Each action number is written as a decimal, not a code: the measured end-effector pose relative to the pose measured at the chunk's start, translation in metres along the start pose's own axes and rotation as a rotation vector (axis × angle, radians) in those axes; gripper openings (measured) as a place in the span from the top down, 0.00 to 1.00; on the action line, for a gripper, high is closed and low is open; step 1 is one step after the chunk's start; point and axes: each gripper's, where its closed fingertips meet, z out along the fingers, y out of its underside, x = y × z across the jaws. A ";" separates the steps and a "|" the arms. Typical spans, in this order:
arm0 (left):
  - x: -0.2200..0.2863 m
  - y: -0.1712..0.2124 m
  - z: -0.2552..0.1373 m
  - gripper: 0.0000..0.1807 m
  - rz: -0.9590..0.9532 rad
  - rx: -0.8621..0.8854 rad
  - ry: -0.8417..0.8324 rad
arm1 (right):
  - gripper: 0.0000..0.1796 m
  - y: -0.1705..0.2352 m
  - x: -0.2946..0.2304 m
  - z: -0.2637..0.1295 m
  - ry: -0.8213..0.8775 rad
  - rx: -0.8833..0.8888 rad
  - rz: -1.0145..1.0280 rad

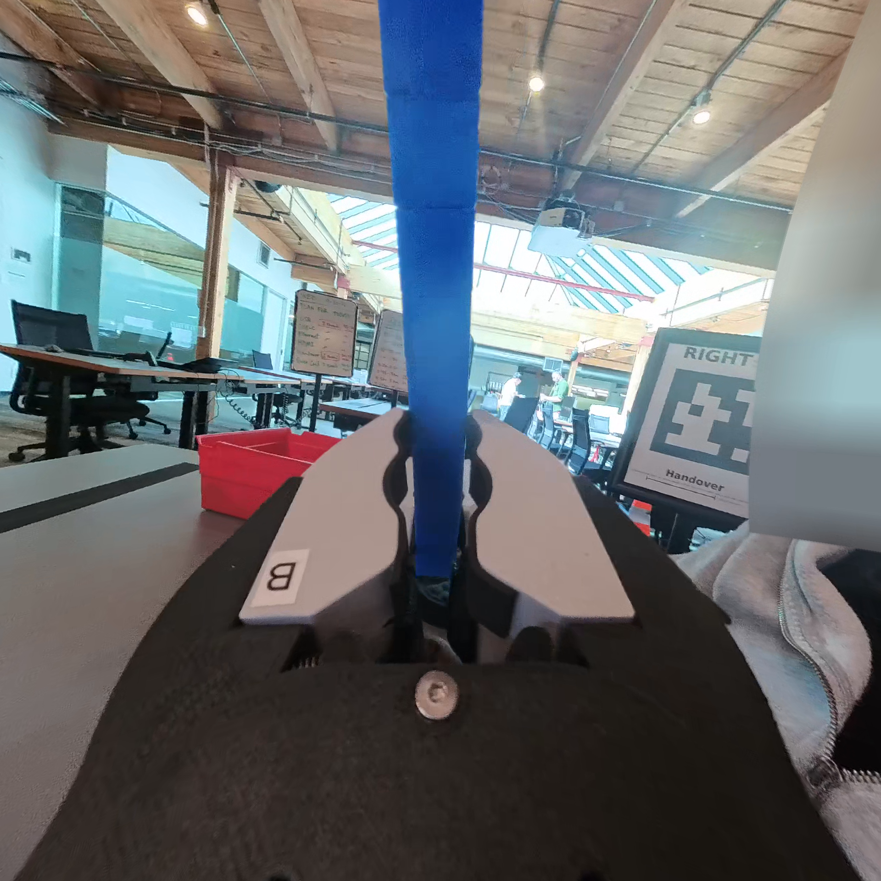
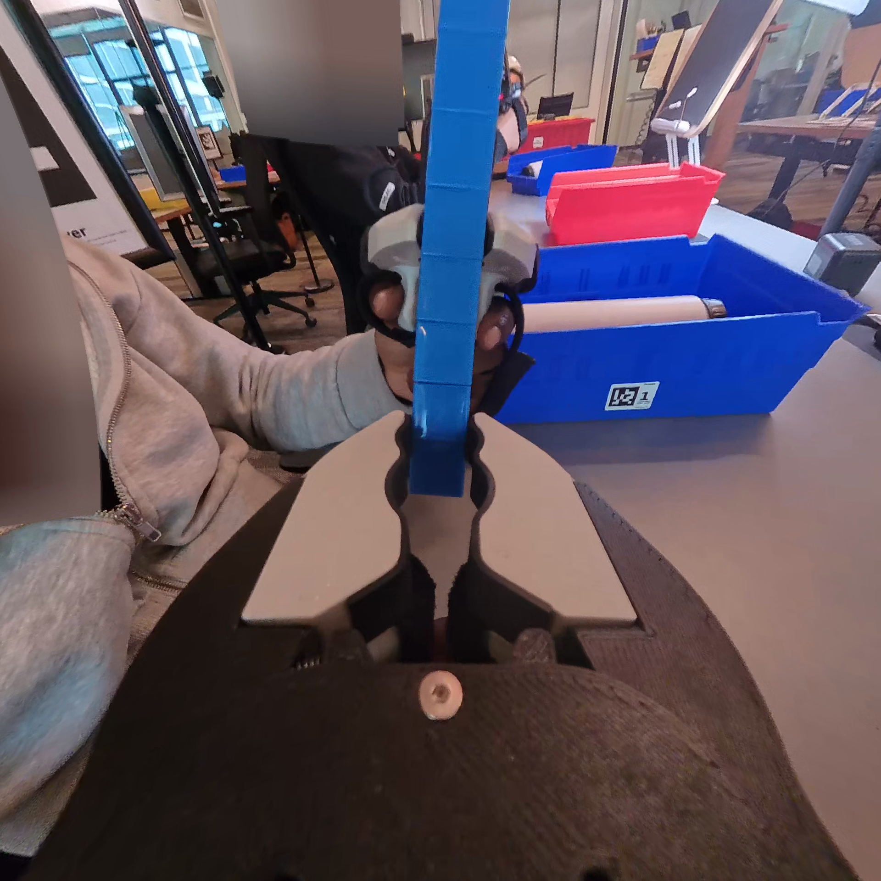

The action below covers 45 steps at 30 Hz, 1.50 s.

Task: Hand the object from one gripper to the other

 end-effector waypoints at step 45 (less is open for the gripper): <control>-0.007 -0.040 -0.019 0.88 -0.059 0.358 -0.041 | 0.88 -0.065 0.012 -0.043 0.002 0.603 0.058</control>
